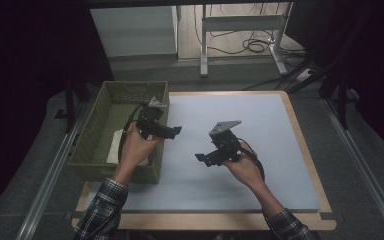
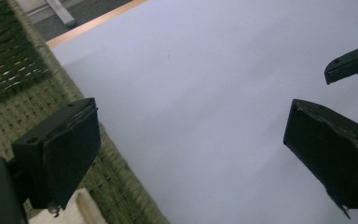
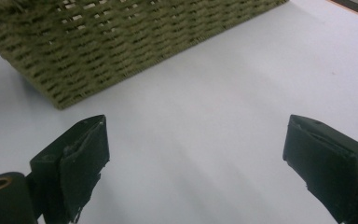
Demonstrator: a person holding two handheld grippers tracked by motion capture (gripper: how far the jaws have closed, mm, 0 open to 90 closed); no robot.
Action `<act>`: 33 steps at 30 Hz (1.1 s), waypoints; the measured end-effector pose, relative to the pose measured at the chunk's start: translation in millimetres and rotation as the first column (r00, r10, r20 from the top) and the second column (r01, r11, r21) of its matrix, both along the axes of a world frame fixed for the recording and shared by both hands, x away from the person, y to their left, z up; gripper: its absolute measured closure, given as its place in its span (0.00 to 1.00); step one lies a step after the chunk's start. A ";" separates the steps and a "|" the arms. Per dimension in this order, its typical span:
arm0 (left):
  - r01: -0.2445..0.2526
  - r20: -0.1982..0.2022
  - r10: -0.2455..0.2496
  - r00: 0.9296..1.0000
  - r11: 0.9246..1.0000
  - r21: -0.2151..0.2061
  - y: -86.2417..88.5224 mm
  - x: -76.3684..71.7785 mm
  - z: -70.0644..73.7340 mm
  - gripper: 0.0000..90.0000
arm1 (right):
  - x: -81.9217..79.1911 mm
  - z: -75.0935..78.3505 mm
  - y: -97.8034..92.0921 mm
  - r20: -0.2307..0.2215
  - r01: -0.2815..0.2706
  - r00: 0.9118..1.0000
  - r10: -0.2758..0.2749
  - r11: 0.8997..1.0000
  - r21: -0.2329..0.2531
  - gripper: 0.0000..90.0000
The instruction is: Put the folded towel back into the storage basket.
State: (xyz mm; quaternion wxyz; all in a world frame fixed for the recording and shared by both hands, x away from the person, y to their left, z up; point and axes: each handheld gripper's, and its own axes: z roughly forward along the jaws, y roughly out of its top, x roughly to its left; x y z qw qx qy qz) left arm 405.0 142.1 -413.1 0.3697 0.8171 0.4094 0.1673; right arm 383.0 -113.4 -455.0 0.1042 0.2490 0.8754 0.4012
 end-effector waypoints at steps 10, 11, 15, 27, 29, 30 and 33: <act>0.036 0.009 -0.036 0.999 0.999 -0.004 -30.0 1.3 2.2 0.04 | -2.4 -4.4 -32.5 0.002 0.036 0.999 -0.036 0.999 -0.008 0.08; 0.041 0.011 -0.041 0.999 0.999 -0.001 -33.4 0.9 2.5 0.04 | -2.8 -4.4 -36.0 0.002 0.042 0.999 -0.042 0.999 -0.008 0.08; 0.062 0.017 -0.062 0.998 0.998 -0.003 -47.0 -0.8 2.7 0.04 | -3.9 -4.6 -50.0 0.006 0.059 0.998 -0.059 0.998 0.003 0.08; 0.129 0.013 -0.129 0.992 0.991 -0.034 -87.3 -12.0 -15.1 0.04 | -12.1 -8.2 -83.8 0.003 0.097 0.995 -0.097 0.995 0.009 0.08; 0.139 0.010 -0.138 0.990 0.990 -0.037 -91.9 -15.8 -21.1 0.04 | -13.5 -9.7 -88.1 0.006 0.102 0.995 -0.102 0.995 0.006 0.08; 0.140 0.010 -0.140 0.990 0.989 -0.043 -94.4 -17.9 -24.7 0.04 | -14.3 -10.8 -90.5 0.005 0.107 0.994 -0.107 0.994 0.005 0.08; 0.152 0.008 -0.151 0.988 0.988 -0.043 -99.4 -24.5 -35.4 0.04 | -17.3 -14.8 -97.3 0.004 0.111 0.994 -0.111 0.994 -0.001 0.08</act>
